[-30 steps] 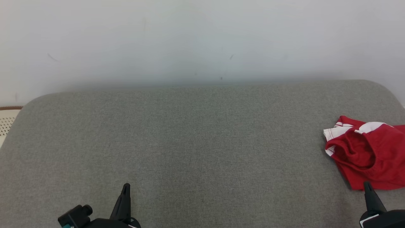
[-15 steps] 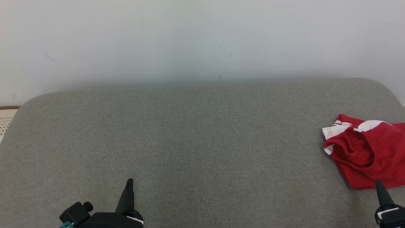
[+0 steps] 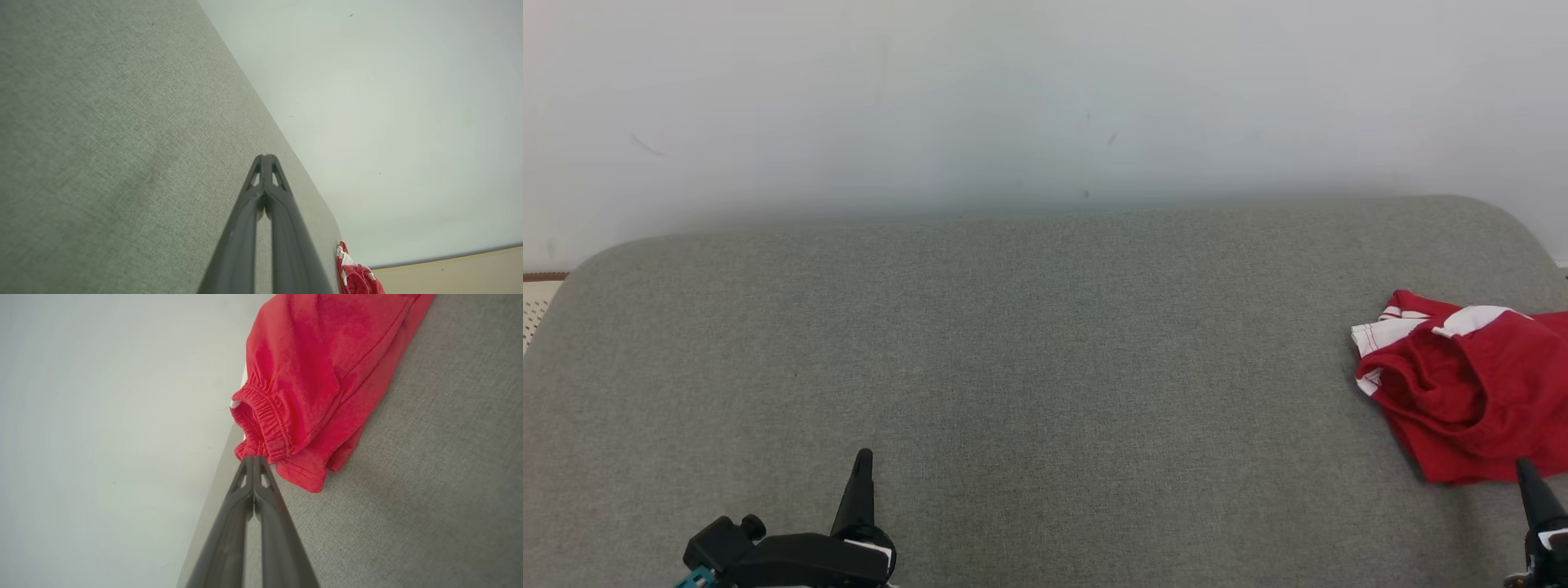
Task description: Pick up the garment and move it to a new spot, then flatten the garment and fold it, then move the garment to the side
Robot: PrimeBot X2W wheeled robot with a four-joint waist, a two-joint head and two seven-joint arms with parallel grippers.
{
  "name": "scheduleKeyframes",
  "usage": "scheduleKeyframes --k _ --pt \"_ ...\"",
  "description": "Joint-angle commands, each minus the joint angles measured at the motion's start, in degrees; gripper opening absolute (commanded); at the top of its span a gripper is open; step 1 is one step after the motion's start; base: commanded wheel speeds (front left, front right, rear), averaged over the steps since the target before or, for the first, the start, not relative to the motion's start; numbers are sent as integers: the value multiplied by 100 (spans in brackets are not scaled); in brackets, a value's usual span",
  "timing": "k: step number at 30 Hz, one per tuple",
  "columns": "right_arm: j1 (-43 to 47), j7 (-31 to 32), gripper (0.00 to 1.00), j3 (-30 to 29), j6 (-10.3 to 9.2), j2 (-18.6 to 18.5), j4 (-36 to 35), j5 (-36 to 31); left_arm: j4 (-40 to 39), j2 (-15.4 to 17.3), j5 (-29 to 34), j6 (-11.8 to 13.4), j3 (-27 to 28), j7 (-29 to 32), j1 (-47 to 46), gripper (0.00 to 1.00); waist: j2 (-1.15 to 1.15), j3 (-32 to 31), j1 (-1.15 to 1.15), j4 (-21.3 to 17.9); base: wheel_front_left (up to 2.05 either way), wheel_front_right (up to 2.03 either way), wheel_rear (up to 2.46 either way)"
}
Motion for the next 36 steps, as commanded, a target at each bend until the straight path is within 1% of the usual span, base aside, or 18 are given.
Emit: scheduleKeyframes --k 1,18,36 --pt "-121 39 0 -67 3 -71 18 141 17 -2 -117 -49 -4 -28 -144 0 0 2 0 -2 0 0 0" --pt "-473 400 0 -576 3 -115 508 1005 353 -133 -1096 -302 -98 -66 -407 0 0 46 0 -45 0 0 0" --pt "-794 740 0 -1050 2 -155 962 1796 661 -257 -1972 -525 -186 -110 -637 0 0 92 0 -90 0 0 0"
